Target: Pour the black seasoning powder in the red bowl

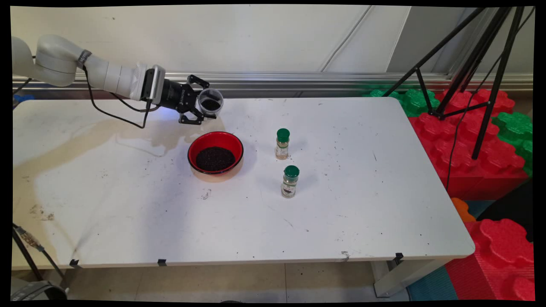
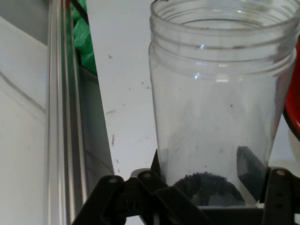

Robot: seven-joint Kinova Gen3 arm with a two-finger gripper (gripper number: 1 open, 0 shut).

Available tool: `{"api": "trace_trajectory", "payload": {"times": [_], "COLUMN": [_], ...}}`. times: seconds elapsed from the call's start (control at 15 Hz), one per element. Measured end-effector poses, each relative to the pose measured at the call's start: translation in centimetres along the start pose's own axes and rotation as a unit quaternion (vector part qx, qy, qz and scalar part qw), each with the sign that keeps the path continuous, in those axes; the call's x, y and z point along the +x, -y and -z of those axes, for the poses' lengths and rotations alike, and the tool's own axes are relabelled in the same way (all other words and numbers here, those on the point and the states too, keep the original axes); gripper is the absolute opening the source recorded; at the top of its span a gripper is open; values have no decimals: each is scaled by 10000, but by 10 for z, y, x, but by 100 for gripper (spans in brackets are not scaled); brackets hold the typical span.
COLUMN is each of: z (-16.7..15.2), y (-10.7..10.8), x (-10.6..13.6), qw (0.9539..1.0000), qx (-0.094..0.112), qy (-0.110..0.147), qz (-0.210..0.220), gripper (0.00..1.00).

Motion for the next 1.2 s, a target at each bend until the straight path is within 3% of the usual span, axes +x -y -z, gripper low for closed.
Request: {"api": "trace_trajectory", "payload": {"times": [0.2,0.47,0.8,1.2], "z": [2,4,4,5], "y": [-2,-5,-7,-7], "x": [5,12,19,24], "qw": [9984,9927,9831,9676], "qx": [-53,-122,-180,-203], "qy": [65,121,176,271], "qz": [-559,-1193,-1815,-2501], "gripper": [0,0,0,0]}}
